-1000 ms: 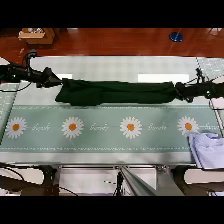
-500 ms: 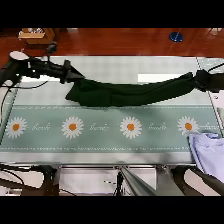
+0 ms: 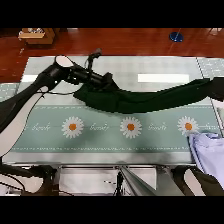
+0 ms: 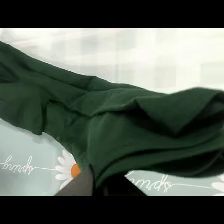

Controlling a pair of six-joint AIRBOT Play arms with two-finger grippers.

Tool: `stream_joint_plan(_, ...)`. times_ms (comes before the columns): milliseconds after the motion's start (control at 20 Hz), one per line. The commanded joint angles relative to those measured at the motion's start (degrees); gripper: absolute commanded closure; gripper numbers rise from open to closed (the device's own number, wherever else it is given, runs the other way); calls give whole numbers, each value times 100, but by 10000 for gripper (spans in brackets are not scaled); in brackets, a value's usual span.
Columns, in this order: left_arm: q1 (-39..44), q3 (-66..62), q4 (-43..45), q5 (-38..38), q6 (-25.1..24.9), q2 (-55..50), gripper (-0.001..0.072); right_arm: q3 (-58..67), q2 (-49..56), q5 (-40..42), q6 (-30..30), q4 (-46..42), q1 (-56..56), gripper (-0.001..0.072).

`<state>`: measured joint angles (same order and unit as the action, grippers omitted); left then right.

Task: Fold the shirts.

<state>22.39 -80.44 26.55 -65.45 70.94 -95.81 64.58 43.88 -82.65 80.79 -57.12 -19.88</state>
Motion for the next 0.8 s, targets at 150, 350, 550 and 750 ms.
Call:
stream_joint_plan(150, 966, 0, -4, 205, 94, -240, 672, 7, -872, -522, 481, -7, -2, 691)
stream_joint_plan(350, 1578, 0, -4, 267, 269, -688, 672, 7, -1080, -575, 568, 2, -2, 691)
stream_joint_plan(550, 2181, 0, -557, 605, 479, -1200, 673, 7, -1268, -710, 595, 2, -2, 691)
stream_joint_plan(750, 2586, -4, -1217, 885, 326, -1475, 673, 7, -1292, -721, 603, -7, -2, 691)
